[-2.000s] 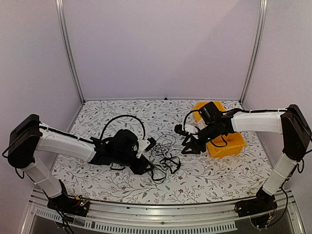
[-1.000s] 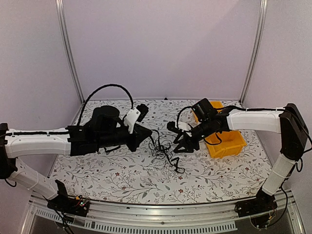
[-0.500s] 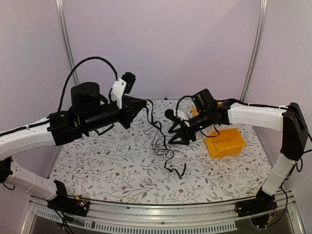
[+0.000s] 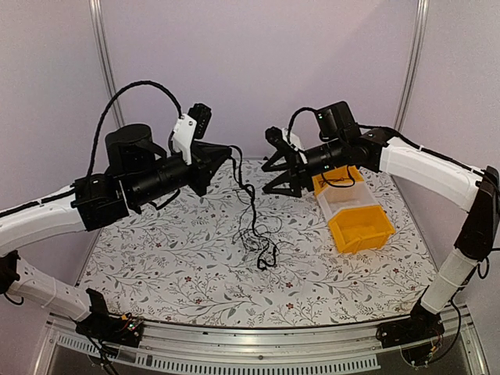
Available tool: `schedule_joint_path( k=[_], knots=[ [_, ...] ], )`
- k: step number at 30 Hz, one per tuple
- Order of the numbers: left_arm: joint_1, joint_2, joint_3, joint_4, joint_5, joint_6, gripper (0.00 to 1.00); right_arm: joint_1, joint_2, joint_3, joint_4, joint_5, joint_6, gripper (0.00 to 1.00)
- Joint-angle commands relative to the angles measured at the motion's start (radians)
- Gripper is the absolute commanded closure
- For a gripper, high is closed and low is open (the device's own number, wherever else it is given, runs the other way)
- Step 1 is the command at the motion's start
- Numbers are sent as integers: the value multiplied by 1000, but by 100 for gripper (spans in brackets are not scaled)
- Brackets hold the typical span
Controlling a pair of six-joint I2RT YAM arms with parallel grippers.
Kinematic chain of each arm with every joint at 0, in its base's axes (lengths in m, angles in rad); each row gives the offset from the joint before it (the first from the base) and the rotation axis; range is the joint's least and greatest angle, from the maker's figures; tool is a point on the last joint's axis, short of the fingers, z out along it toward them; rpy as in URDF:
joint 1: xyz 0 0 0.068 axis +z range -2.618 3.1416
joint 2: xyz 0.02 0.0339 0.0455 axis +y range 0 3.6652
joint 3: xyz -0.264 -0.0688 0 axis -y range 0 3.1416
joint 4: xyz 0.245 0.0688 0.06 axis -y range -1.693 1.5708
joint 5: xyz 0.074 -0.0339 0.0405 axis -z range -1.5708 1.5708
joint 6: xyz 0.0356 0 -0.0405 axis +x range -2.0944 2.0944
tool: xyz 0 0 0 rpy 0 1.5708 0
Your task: Untangle the cables
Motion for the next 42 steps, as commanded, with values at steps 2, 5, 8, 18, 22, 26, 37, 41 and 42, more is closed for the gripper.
schedule_joint_path(
  k=[2, 5, 8, 18, 22, 26, 37, 41, 42],
  knots=[
    [-11, 45, -42, 56, -9, 2, 100, 3, -13, 90, -69, -151, 43, 29],
    [-12, 65, -40, 57, -11, 2, 100, 10, 3, 95, -95, -219, 53, 27],
    [-12, 77, -43, 57, -14, 2, 100, 42, 12, 91, -102, -214, 40, 26],
    [-12, 109, -63, 90, -42, 2, 100, 64, 108, 174, -6, -151, 238, 30],
    [-9, 126, -86, 120, -91, 14, 100, 64, 115, 182, -5, -173, 266, 65],
    [20, 171, -137, 252, -120, -30, 98, 64, 85, 182, -13, -197, 275, 100],
    [100, 561, -222, 801, 144, -290, 95, 64, 30, 270, -103, -266, 229, 100],
    [70, 723, -225, 936, 177, -352, 94, 62, 27, 408, -168, -191, 152, 100],
    [69, 752, -229, 953, 176, -370, 94, 58, 27, 443, -168, -179, 139, 100]
  ],
)
